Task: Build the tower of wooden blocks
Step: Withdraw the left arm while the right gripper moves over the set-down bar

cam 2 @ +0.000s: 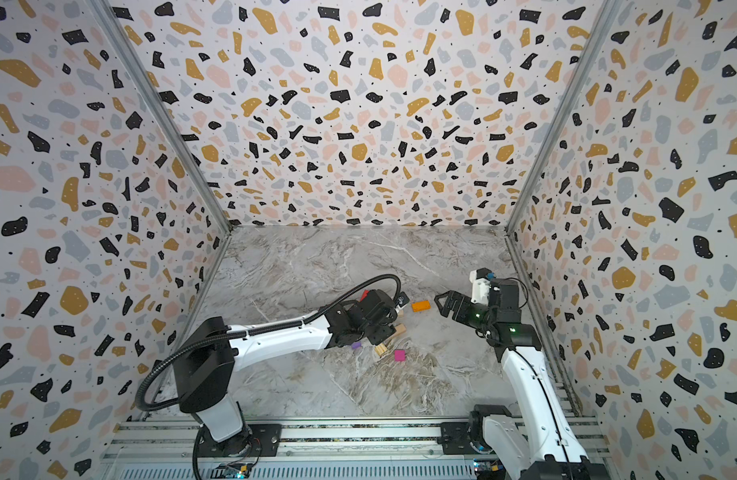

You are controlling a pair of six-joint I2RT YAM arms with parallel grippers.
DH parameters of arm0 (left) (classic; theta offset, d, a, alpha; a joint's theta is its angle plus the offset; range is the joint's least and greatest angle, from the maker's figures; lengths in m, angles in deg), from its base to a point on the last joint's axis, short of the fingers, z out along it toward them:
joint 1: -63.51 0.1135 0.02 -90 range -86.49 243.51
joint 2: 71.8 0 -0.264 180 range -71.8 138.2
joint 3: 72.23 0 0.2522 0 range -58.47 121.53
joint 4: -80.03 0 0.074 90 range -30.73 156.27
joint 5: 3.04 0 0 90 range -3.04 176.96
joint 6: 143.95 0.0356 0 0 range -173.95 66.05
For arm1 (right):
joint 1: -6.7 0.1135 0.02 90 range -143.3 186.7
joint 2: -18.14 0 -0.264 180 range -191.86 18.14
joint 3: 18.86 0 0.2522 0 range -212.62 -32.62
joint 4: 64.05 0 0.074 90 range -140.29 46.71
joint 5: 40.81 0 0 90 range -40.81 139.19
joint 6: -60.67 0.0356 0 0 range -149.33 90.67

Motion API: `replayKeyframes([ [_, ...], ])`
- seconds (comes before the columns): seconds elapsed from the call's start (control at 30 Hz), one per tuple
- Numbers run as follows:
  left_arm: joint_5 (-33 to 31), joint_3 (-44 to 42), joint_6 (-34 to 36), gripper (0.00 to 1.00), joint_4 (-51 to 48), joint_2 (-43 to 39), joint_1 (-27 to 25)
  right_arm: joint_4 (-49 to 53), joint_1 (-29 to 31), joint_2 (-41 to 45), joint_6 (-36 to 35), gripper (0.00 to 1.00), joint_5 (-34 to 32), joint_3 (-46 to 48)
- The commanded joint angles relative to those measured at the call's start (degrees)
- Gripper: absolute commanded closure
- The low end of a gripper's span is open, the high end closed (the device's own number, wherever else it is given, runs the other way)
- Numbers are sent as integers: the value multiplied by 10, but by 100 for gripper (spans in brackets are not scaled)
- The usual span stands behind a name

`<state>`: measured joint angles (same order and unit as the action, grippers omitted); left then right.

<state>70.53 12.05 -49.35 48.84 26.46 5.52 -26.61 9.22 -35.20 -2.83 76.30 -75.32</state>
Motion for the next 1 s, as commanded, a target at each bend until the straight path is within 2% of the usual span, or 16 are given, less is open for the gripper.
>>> replayKeyframes([
  [0.0, 0, -13, -45, 27, -14, -54, 32, -21, 62, -10, -2, 1, -62, 1],
  [0.17, 7, -30, -74, 17, -26, -122, 78, -32, 131, -45, -8, 0, -98, 2],
  [0.33, 80, -46, -86, 14, -38, -173, 130, -30, 172, -90, -32, 1, -118, -13],
  [0.5, 135, -72, -105, 6, -31, -211, 184, -10, 205, -142, -62, 1, -142, -39],
  [0.73, 268, -94, -126, 2, -18, -208, 254, -1, 238, -201, -91, 1, -145, -62],
  [0.97, 325, -92, -129, 1, -25, -192, 277, 11, 281, -266, -120, 2, -160, -95],
])
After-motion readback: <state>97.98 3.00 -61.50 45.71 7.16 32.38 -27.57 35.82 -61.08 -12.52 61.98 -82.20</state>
